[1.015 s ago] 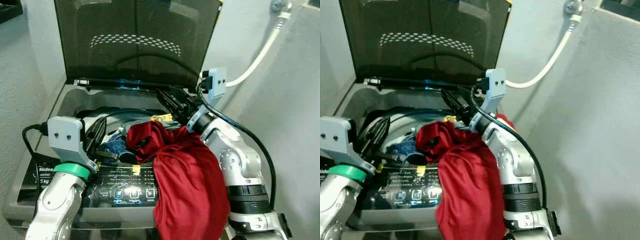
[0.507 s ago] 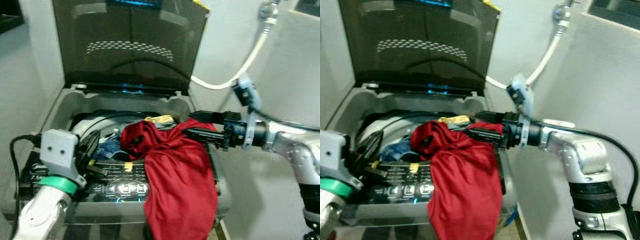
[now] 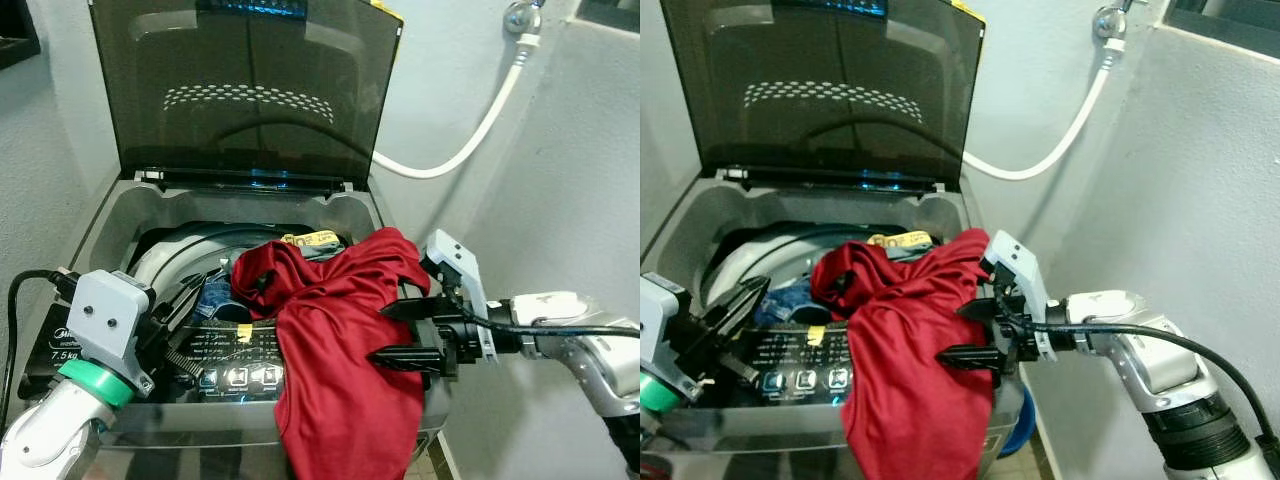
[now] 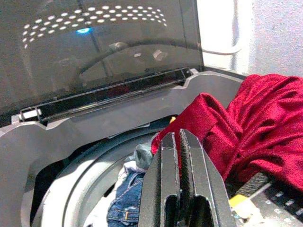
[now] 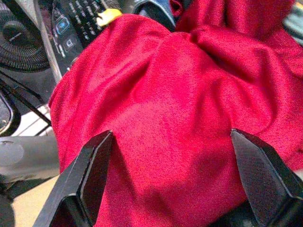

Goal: Clothes washing

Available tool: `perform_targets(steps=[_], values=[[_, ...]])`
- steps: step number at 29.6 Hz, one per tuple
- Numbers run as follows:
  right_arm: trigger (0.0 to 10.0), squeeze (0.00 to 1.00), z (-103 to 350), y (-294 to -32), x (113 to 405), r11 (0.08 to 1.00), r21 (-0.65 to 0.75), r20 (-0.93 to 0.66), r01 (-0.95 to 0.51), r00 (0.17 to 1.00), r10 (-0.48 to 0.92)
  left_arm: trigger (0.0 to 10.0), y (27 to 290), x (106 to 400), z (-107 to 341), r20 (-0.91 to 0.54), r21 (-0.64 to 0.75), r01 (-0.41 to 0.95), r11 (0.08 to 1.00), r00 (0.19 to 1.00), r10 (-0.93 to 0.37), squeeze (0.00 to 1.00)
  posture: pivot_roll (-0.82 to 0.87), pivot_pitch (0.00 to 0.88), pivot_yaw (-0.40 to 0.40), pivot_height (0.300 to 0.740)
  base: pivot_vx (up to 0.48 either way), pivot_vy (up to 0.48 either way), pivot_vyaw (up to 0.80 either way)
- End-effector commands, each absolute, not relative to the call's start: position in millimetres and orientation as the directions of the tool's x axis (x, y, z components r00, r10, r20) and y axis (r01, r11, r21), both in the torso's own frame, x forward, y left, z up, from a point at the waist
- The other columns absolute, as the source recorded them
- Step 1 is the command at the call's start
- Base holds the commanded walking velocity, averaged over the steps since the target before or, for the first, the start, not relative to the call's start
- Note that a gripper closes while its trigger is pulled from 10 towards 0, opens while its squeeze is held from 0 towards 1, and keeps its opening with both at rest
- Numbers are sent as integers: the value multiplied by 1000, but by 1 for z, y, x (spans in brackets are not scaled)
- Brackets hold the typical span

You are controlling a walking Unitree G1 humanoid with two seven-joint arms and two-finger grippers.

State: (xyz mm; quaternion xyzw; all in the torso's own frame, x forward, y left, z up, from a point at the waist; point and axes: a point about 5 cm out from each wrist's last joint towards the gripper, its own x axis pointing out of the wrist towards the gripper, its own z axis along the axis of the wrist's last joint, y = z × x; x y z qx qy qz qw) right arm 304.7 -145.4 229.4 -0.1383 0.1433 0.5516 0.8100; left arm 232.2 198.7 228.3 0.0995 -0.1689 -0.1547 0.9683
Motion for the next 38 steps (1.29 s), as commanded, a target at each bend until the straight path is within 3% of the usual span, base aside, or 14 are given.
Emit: perform_targets(steps=[1, 3, 4, 5, 6, 9, 14, 15, 16, 36, 38], values=[[10000, 1000, 213, -143, 308, 393, -73, -422, -917, 385, 821, 10000, 200, 229, 230, 300, 237, 272, 933, 892, -337, 0, 54, 24, -45, 740, 0, 0, 0], [10000, 1000, 213, -143, 308, 393, -73, -422, -917, 385, 821, 10000, 200, 229, 230, 300, 237, 272, 933, 892, -337, 0, 54, 24, -45, 740, 0, 0, 0], [10000, 478, 208, -139, 312, 408, -110, -435, -906, 413, 800, 10000, 200, 229, 231, 304, 235, 272, 933, 891, -337, 0, 56, 23, -47, 740, 0, 0, 0], [10000, 478, 208, -139, 312, 408, -110, -435, -906, 413, 800, 10000, 200, 229, 231, 304, 235, 272, 933, 891, -337, 0, 56, 23, -47, 740, 0, 0, 0], [10000, 0, 200, -135, 314, 399, -164, -473, -902, 426, 771, 10000, 200, 228, 231, 305, 236, 275, 932, 890, -340, 0, 62, 22, -50, 740, 0, 0, 0], [10000, 0, 187, -129, 312, 326, -237, -537, -915, 403, 741, 10000, 200, 227, 232, 305, 237, 277, 931, 889, -342, 0, 66, 23, -53, 740, 0, 0, 0], [10000, 0, 183, -128, 309, 288, -238, -564, -928, 373, 737, 10000, 201, 227, 232, 304, 236, 278, 931, 889, -342, 0, 66, 23, -53, 740, 0, 0, 0], [4431, 0, 181, -127, 307, 273, -225, -573, -935, 354, 739, 10000, 201, 226, 232, 304, 235, 278, 931, 889, -342, 0, 66, 23, -53, 740, 0, 0, 0], [0, 0, 180, -126, 305, 265, -204, -576, -942, 334, 746, 10000, 201, 226, 232, 304, 233, 279, 932, 889, -342, 0, 66, 24, -52, 740, 0, 0, 0], [0, 0, 189, -114, 314, 260, -180, -499, -948, 316, 807, 10000, 201, 227, 233, 322, 218, 257, 941, 892, -318, 0, 55, 35, -54, 740, 0, 0, 0], [0, 0, 199, -100, 326, 289, -170, -438, -942, 335, 834, 10000, 203, 227, 232, 332, 207, 233, 950, 897, -293, 0, 43, 37, -58, 740, 0, 0, 0]])
